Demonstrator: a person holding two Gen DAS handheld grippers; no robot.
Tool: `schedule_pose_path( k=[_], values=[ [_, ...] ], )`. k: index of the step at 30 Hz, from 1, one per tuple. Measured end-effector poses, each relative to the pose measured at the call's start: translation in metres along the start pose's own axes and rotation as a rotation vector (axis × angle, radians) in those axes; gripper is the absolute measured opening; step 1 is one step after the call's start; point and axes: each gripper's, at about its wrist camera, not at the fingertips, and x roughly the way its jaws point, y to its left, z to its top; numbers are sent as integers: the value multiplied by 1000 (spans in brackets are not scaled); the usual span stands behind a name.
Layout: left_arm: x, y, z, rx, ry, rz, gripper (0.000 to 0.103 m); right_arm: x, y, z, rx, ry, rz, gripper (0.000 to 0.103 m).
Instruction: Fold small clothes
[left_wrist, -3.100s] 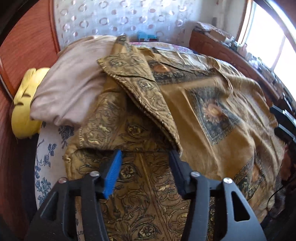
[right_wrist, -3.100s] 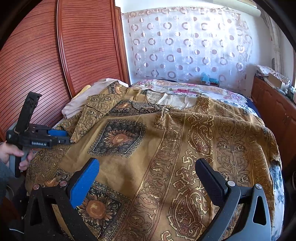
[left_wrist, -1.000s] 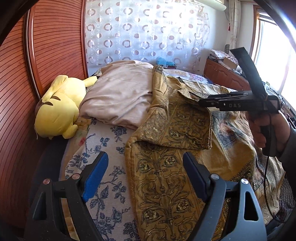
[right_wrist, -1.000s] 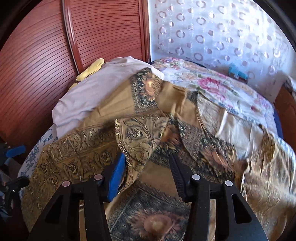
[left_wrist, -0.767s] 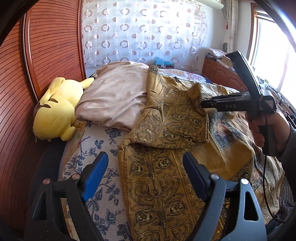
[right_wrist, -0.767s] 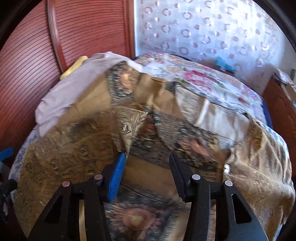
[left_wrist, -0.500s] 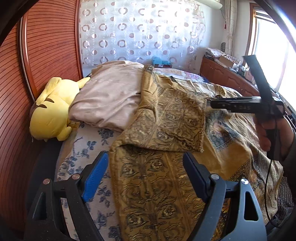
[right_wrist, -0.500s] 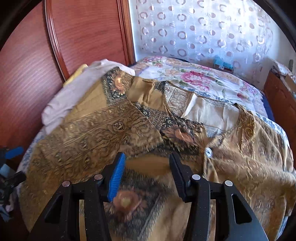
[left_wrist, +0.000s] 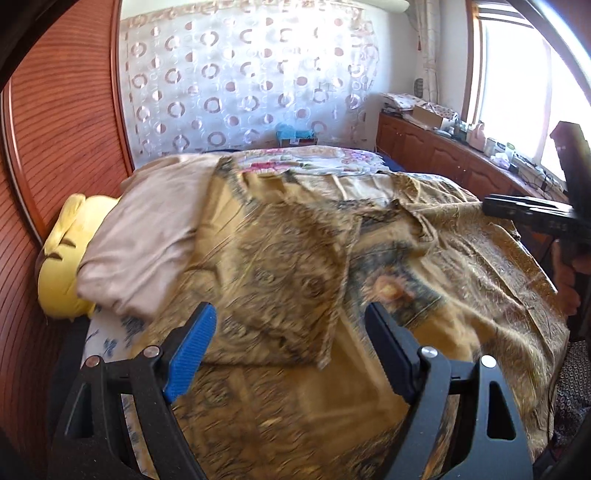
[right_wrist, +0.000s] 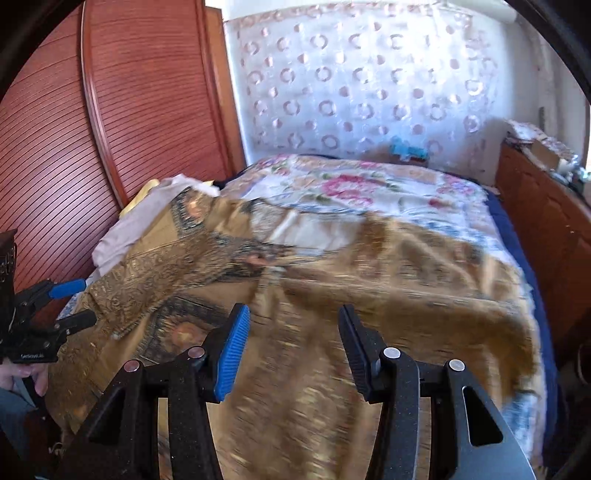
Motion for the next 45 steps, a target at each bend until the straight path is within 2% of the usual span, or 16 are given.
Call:
schedule_pose_path(
  k=[10,17,21,28,33,40,43,45],
  values=[
    [22,-53,18,50,14,-72,84,-80,-54,-43,63,-29,-119,60],
    [34,-91,19,105,46,-129,84,-112,-91,-75,101,28,-214,60],
    [40,-102,17,129,77,-152,84,-123,-113,-92,144,61,-238,60],
    [57,-116,11,167,147,-155,84,-128,-135,-108,218,112,-252,60],
    [70,-121,7,182,217,-153,84,-116,-132,-94,229,158,-246,60],
    [71,-125,5,192,214,-144,86,-92,-148,-72,254,204,-234,60],
    [72,-123,5,191,215,-142,87,-77,-156,-66,285,197,-216,60],
    [73,-123,5,190,218,-143,90,-73,-162,-66,310,191,-207,56]
  ],
)
